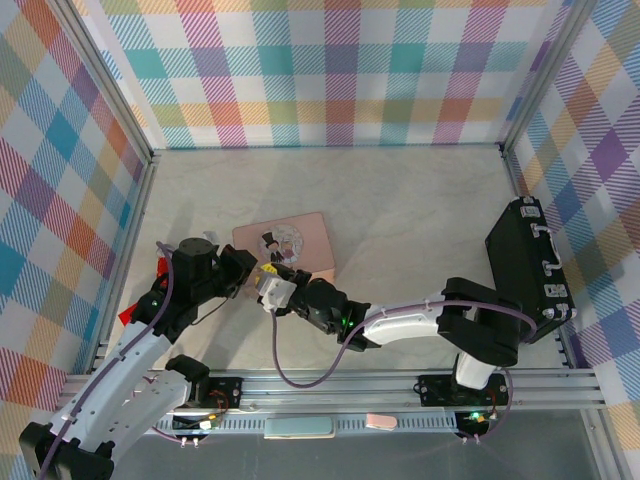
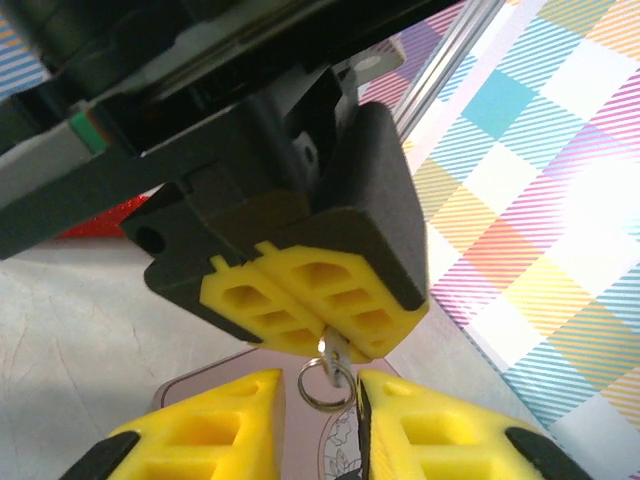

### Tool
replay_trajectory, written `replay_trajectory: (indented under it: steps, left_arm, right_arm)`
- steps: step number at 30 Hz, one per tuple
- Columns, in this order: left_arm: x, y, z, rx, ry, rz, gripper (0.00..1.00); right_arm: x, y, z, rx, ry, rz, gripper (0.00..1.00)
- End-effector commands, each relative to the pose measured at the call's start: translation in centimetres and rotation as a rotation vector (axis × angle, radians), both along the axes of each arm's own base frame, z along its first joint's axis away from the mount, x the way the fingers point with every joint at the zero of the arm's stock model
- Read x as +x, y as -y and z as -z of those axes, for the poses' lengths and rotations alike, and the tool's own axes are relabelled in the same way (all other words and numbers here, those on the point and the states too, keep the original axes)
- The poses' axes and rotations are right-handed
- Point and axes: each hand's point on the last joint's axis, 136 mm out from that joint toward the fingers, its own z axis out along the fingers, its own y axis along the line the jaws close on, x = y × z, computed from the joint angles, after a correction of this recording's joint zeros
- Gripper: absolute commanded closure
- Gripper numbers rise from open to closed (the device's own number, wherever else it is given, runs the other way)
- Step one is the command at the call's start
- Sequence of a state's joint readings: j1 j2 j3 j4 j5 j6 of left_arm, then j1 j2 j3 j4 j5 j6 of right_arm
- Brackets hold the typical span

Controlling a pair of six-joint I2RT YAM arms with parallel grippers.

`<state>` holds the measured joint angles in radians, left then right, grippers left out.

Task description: Unlock the padlock with the key

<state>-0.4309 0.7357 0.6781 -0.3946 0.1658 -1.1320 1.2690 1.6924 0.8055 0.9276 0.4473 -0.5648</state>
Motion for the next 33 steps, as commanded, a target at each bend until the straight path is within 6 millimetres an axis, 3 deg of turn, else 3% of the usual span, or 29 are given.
replay_trajectory:
  steps: [1,33]
  left_arm:
    - [-0.4,0.3,-0.7,-0.001,0.012,0.021,1.0]
    - [-0.6,0.6,-0.4,0.008,0.009,0.036,1.0]
  right_arm:
    - [0.5,-0.1,-2.0,0.08,0.012,0.025,0.75]
    - [2.0,-0.7,-1.2,0.062,0.013,0.105,0.88]
